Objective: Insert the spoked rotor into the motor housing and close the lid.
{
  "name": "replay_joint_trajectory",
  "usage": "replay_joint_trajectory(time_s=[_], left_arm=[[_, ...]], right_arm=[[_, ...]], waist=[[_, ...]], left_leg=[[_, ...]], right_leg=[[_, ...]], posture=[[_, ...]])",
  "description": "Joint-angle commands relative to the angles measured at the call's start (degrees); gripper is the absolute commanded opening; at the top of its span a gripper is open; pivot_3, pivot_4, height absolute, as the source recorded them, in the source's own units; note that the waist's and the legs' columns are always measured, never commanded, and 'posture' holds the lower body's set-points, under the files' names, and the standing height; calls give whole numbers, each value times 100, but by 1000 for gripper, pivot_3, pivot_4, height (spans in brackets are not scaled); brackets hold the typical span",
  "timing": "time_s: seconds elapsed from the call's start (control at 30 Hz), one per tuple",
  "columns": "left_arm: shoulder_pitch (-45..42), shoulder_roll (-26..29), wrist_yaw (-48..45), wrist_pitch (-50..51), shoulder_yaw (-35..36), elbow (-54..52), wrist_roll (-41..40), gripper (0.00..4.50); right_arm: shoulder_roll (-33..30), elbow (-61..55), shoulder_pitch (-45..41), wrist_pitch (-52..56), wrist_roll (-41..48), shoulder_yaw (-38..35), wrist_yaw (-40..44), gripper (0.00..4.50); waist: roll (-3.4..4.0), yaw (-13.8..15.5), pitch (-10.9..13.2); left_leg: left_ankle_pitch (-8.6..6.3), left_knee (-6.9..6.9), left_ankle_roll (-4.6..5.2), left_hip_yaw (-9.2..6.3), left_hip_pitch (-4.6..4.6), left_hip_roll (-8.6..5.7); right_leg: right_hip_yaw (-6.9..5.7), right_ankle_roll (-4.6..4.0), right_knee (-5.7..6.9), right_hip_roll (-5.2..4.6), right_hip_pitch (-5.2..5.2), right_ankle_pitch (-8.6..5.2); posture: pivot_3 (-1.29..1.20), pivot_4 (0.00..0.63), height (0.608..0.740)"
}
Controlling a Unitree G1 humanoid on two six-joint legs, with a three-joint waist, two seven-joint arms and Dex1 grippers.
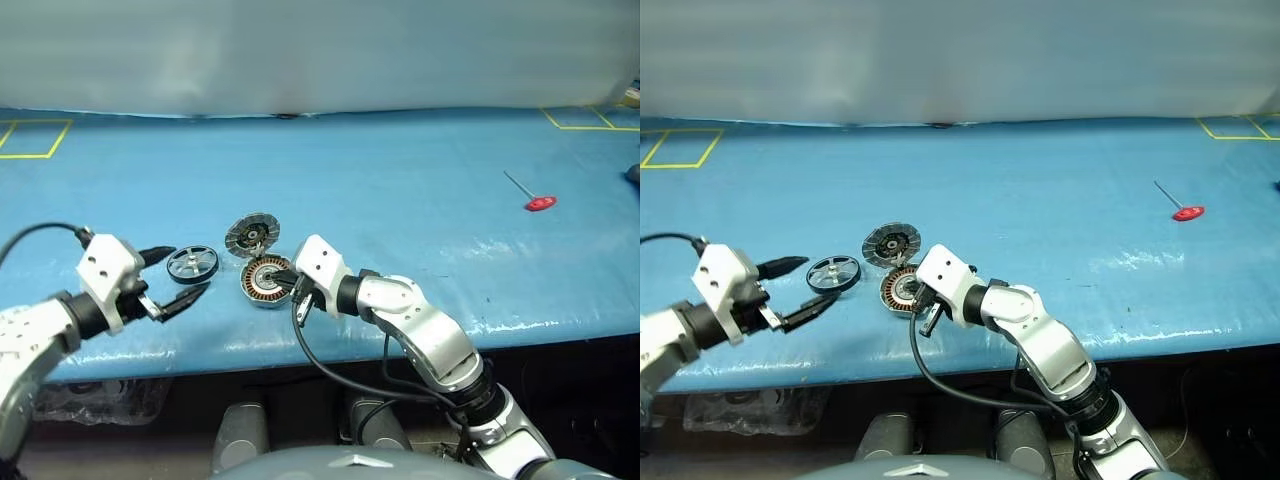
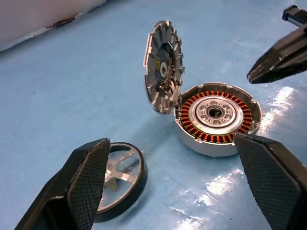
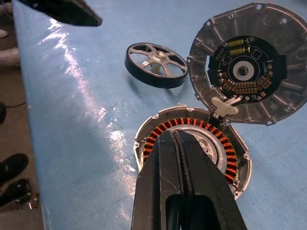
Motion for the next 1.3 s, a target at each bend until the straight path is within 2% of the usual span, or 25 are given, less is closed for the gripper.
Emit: replay_joint_trajectory(time_s=[0.03,0.13,0.27,0.53,0.8,1.2,1.3], left_arm=[[-692,499,-462,532,-92,658,-229,4500],[-1505,908,-816,1026,-582,1304,-184,4500],[-2531,1128,-1337,1533,-1271,2071,-120,4500],[-3543,1500,-2497,1543,-2670,3246,760,4500],[-4304,1209,-2890,1482,-3312,3989,1440,4500],[-5528,697,-3433,1290,-4013,4995,2369,4500],[-5701,490,-3517,1196,-4063,5134,2484,3910]], right_arm=[[74,-166,35,-348,74,8,-36,22],[126,-96,148,-638,92,-30,-88,22],[256,44,335,-1160,178,-124,-136,22],[323,409,634,-1805,260,-274,-111,22],[365,1102,1176,-2998,261,-379,2,22],[432,1354,1250,-3159,0,-267,-143,22],[452,1342,1274,-3130,-13,-269,-185,0]], waist=[[-10,-2,4],[-18,-2,11],[-30,16,18],[-43,-2,25],[-49,61,27],[-55,64,26],[-56,63,26]], left_leg=[[0,-1,0,-1,-3,1],[0,-5,0,-1,-7,0],[0,-6,-1,-2,-16,1],[0,-5,-1,-3,-24,2],[0,7,-1,-4,-29,2],[1,25,0,-6,-29,2],[1,29,0,-6,-29,1]], right_leg=[[-1,0,-1,2,1,0],[2,-1,1,4,9,0],[5,0,1,8,7,0],[10,-2,6,17,1,0],[13,0,9,17,1,0],[23,2,32,23,1,2],[26,2,37,23,1,2]], posture=[[0,150,740],[0,150,740],[0,150,740],[0,150,740],[0,150,740],[0,150,740],[0,150,740]])
